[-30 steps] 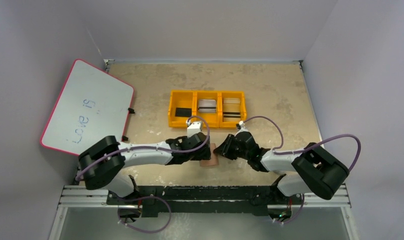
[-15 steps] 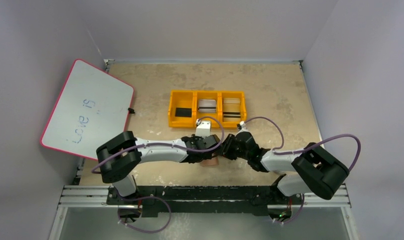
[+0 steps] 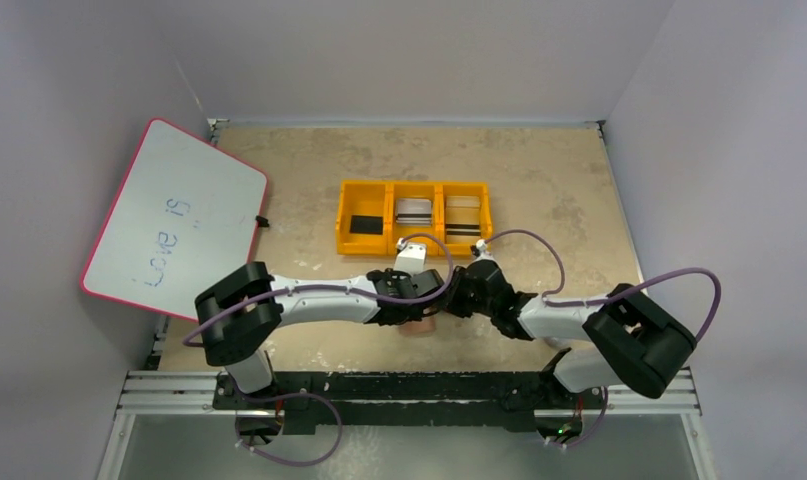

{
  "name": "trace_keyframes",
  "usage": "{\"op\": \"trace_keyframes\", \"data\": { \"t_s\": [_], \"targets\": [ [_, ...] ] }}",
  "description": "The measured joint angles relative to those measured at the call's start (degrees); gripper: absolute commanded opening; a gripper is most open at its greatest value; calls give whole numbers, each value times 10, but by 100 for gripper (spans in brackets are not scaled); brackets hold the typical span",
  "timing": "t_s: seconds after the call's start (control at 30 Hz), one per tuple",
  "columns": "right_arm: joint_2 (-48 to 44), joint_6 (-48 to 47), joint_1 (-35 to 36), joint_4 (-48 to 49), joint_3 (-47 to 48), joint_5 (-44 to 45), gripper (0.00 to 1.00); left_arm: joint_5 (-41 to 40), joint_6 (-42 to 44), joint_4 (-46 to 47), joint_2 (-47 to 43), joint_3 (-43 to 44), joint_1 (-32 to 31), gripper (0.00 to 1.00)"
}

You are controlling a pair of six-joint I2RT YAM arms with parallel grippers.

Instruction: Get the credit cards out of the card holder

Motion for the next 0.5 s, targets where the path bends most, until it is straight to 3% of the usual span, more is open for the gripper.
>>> {"op": "trace_keyframes", "data": {
  "t_s": [0.07, 0.27, 0.5],
  "targets": [
    [0, -3, 2, -5, 2, 2, 23, 1, 2, -10, 5, 12, -2, 31],
    [-3, -13, 3, -2, 2, -5, 36, 12, 17, -14, 15, 24, -5, 4],
    [3, -26, 3, 18, 2, -27, 42, 7, 18, -10, 17, 24, -5, 0]
  ]
}}
